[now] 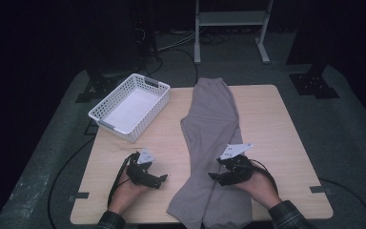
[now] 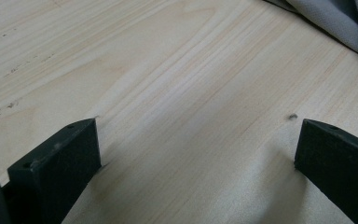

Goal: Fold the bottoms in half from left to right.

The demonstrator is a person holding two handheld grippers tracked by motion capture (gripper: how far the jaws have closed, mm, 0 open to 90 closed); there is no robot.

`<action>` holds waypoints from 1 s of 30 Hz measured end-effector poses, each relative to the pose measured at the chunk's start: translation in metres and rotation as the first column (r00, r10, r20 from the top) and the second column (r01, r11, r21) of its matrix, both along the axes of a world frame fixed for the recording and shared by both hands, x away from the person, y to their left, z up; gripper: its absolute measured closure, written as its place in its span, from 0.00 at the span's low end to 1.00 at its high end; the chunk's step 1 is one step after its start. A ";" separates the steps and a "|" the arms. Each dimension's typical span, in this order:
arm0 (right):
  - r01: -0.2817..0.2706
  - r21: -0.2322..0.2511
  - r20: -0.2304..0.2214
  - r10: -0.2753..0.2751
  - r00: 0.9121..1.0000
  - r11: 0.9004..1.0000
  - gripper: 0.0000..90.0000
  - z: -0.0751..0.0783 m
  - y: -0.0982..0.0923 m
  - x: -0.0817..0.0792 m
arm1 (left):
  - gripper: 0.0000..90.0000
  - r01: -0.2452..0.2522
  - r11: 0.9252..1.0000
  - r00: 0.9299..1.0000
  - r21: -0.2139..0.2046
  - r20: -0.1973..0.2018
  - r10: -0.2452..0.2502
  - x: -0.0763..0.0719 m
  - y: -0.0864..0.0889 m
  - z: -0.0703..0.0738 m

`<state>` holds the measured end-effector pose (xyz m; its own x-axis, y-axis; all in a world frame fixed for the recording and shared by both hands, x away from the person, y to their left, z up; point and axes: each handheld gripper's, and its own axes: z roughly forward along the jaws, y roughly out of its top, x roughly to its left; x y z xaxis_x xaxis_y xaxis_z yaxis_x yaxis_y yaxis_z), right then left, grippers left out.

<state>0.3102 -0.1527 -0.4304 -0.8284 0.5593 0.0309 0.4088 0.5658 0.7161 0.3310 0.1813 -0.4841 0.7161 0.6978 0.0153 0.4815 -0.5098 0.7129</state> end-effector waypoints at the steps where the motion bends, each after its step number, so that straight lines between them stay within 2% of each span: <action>1: -0.004 0.000 -0.001 0.004 1.000 1.000 0.38 0.000 0.003 -0.001 | 0.00 -0.001 1.000 1.000 0.000 0.000 0.001 0.000 0.000 0.000; 3: -0.013 -0.001 -0.001 0.013 1.000 1.000 0.39 0.000 0.005 -0.001 | 0.00 -0.004 1.000 1.000 -0.001 0.002 0.004 0.000 0.000 0.000; 11: -0.077 0.001 -0.003 0.077 0.997 0.997 0.42 -0.003 0.035 -0.007 | 0.00 -0.006 1.000 1.000 0.000 0.003 0.006 0.000 0.000 0.000; 15: -0.109 -0.015 -0.008 0.109 0.994 0.994 0.43 -0.007 0.051 -0.011 | 0.00 -0.006 1.000 1.000 0.000 0.003 0.006 0.000 0.000 0.000; 27: -0.193 -0.067 -0.026 0.192 0.981 0.979 0.54 -0.025 0.084 -0.011 | 0.00 -0.005 1.000 1.000 0.000 0.003 0.005 0.000 0.000 0.000; 30: -0.217 -0.092 -0.041 0.214 0.976 0.972 0.58 -0.032 0.093 -0.012 | 0.00 -0.005 1.000 1.000 0.001 0.003 0.005 0.000 0.000 0.000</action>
